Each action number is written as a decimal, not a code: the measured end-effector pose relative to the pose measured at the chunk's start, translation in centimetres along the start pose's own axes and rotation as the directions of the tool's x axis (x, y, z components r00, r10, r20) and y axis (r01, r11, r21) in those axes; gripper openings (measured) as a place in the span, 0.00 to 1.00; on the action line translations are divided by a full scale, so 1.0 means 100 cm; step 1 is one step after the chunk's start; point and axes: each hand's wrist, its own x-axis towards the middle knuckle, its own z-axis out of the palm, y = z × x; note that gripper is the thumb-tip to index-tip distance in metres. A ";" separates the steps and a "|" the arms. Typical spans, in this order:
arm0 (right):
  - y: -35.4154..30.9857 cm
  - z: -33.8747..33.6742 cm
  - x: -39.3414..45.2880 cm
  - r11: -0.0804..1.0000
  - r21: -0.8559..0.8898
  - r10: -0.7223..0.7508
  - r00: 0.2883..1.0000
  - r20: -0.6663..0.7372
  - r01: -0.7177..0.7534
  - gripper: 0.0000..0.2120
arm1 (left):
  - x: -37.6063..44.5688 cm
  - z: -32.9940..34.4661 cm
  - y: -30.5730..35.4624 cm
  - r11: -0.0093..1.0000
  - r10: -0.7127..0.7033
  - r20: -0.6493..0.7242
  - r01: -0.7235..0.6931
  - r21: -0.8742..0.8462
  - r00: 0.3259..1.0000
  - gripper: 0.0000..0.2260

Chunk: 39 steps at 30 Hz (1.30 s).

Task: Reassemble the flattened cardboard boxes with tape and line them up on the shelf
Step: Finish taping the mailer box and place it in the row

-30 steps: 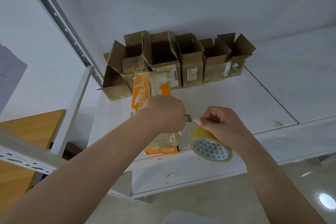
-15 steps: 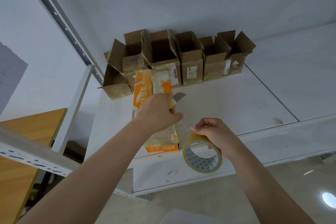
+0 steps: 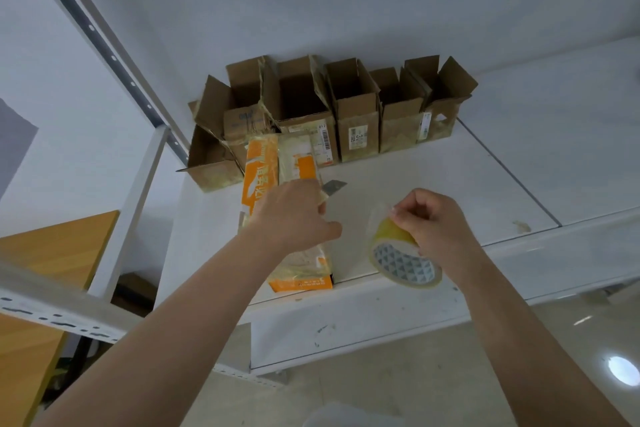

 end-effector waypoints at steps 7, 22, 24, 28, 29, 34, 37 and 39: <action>-0.039 -0.011 -0.012 0.991 0.036 -0.127 0.992 -0.023 0.127 0.08 | -0.020 -0.015 0.009 0.713 -0.031 -0.068 -0.025 -0.701 0.997 0.35; -0.055 -0.005 -0.013 0.911 -0.222 -0.385 0.911 -0.149 0.349 0.07 | -0.025 -0.016 0.005 0.564 -0.100 -0.171 -0.085 -0.821 0.980 0.06; -0.057 -0.002 -0.014 0.908 -0.219 -0.391 0.909 -0.144 0.356 0.06 | -0.027 -0.018 0.009 0.571 -0.058 -0.154 -0.093 -0.816 0.986 0.17; -0.061 0.005 -0.017 0.894 -0.195 -0.432 0.890 -0.143 0.403 0.06 | -0.029 -0.014 0.022 0.666 0.000 -0.237 -0.176 -0.725 0.972 0.08; -0.061 0.007 -0.018 0.887 -0.195 -0.451 0.878 -0.159 0.420 0.09 | -0.028 -0.014 0.023 0.671 -0.022 -0.269 -0.185 -0.718 0.963 0.06; -0.060 0.014 -0.015 0.859 -0.330 -0.479 0.843 -0.244 0.392 0.27 | -0.036 -0.013 0.032 0.477 -0.080 -0.164 -0.107 -0.872 0.983 0.08; -0.061 0.015 -0.013 0.847 -0.342 -0.508 0.810 -0.292 0.408 0.27 | -0.045 -0.012 0.040 0.188 -0.054 -0.024 -0.013 -0.982 0.998 0.10; -0.062 0.017 -0.012 0.848 -0.296 -0.522 0.785 -0.334 0.439 0.25 | -0.045 -0.012 0.042 0.131 -0.067 -0.011 -0.002 -0.991 0.998 0.10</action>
